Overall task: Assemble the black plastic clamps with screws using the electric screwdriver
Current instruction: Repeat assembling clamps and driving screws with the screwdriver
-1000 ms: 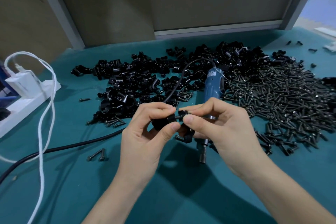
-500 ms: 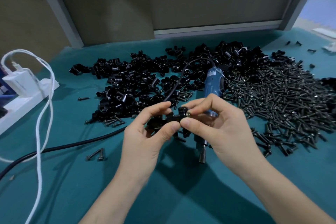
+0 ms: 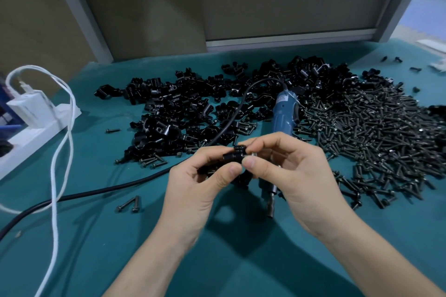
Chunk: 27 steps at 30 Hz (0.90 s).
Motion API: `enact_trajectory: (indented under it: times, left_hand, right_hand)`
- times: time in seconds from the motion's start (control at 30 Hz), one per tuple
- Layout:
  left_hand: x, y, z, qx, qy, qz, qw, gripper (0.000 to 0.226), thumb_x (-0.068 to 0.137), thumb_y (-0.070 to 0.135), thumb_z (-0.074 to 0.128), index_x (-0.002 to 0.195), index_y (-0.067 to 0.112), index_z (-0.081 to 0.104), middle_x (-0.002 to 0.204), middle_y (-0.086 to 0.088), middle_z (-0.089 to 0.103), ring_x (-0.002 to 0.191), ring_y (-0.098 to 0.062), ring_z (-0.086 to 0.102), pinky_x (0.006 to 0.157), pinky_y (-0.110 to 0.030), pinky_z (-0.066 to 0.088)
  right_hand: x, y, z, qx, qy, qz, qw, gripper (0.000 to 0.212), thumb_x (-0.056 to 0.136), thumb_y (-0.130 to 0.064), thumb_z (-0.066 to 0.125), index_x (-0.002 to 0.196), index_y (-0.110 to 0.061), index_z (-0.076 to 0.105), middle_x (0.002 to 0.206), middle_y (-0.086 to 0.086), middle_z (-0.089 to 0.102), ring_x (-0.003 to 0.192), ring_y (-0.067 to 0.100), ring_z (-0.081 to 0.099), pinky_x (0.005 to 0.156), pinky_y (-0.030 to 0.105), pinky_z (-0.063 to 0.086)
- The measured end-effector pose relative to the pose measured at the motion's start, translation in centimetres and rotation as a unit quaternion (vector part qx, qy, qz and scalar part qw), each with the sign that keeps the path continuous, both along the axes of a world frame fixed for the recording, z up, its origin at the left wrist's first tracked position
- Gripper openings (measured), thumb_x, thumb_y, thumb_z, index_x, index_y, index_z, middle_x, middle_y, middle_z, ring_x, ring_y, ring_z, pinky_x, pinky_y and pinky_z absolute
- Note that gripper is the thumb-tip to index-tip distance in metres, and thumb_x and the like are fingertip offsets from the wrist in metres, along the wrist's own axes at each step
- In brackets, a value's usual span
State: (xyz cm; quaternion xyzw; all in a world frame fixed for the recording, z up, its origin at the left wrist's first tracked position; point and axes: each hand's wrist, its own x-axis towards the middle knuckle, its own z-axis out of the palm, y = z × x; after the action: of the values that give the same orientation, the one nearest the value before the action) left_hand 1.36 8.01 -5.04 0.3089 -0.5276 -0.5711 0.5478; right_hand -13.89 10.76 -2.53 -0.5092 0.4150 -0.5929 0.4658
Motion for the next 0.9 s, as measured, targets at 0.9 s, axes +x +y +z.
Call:
enact_trajectory:
  times: [0.9]
  left_hand:
    - [0.2,0.1,1.0,0.225,0.076,-0.11,0.965,0.026,0.065,0.019,0.068,0.085,0.007,0.079,0.088,-0.011,0.075,0.074,-0.013,0.071,0.063,-0.022,0.057]
  right_hand:
    - [-1.1,-0.7,-0.3,-0.065,0.183,0.073,0.978,0.033,0.073,-0.012,0.076,0.101,-0.027,0.065,0.099,-0.003,0.063,0.096,0.02,0.063,0.086,0.03,0.053]
